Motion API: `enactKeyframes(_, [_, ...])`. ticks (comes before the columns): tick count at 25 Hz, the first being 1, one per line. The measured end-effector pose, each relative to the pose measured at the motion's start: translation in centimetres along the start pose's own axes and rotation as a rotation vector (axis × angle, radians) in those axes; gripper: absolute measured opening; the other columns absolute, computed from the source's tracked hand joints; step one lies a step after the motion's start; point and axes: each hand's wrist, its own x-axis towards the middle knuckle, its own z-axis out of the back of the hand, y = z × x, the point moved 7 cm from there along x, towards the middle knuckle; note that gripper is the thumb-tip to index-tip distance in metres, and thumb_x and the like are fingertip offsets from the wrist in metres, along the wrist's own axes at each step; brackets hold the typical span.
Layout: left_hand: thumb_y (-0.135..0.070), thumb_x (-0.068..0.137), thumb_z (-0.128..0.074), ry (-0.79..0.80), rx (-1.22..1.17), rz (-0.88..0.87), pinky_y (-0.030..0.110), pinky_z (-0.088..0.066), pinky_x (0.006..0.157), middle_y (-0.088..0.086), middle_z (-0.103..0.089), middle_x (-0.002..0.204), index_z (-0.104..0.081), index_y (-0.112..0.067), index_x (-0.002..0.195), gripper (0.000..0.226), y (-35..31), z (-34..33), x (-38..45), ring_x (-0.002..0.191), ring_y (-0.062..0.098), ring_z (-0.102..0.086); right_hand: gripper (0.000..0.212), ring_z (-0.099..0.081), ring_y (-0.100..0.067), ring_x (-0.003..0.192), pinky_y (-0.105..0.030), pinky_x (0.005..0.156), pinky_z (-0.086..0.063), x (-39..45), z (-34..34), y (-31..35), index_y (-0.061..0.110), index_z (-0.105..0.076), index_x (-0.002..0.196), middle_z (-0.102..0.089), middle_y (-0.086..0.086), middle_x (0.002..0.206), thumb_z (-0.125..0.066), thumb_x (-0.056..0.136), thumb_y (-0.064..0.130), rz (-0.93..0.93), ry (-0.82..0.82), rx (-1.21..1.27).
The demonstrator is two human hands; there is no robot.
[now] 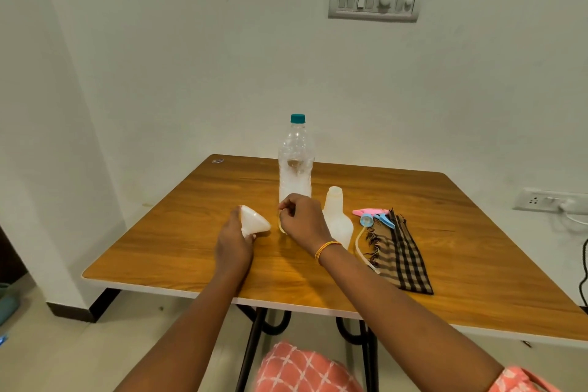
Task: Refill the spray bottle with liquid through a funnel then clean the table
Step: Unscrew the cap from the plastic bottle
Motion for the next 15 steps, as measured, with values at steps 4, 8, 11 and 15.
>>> enactKeyframes(4, [-0.025,0.068,-0.082,0.114,0.027,0.045,0.049,-0.050,0.094,0.013,-0.045,0.135,-0.013,-0.027,0.147,0.104,-0.9,-0.3,0.6,0.119,0.030,-0.048,0.017,-0.063,-0.014,0.083,-0.020,0.072,-0.053,0.8,1.8,0.6,0.009,-0.072,0.096,-0.071,-0.007,0.093,-0.061,0.083,0.009,0.005,-0.067,0.016])
enactKeyframes(8, [-0.044,0.062,-0.083,0.097,0.113,-0.119,0.055,-0.035,0.107,0.011,-0.032,0.149,-0.006,-0.026,0.149,0.117,-7.5,0.2,2.5,0.136,0.031,-0.033,0.012,-0.058,-0.011,0.081,-0.011,0.066,-0.043,3.4,5.8,3.5,0.010,-0.068,0.092,-0.066,-0.008,0.093,-0.064,0.081,0.012,0.129,-0.316,0.046])
enactKeyframes(11, [-0.044,0.063,-0.083,0.115,-0.053,-0.277,0.046,-0.034,0.110,0.007,-0.028,0.153,-0.014,-0.019,0.149,0.113,-13.9,1.0,4.7,0.140,0.025,-0.029,0.031,-0.055,-0.017,0.098,-0.022,0.081,-0.049,7.2,8.2,5.3,0.010,-0.061,0.107,-0.055,-0.009,0.109,-0.070,0.079,0.019,0.112,-0.395,0.073])
enactKeyframes(15, [-0.033,0.064,-0.085,0.146,-0.245,-0.223,0.036,-0.046,0.099,0.010,-0.045,0.141,-0.026,-0.013,0.144,0.101,-18.1,0.1,7.9,0.129,0.026,-0.045,0.048,-0.057,-0.020,0.107,-0.030,0.092,-0.049,11.5,8.0,5.9,0.009,-0.058,0.114,-0.058,-0.008,0.116,-0.077,0.075,0.030,0.010,-0.226,0.136])
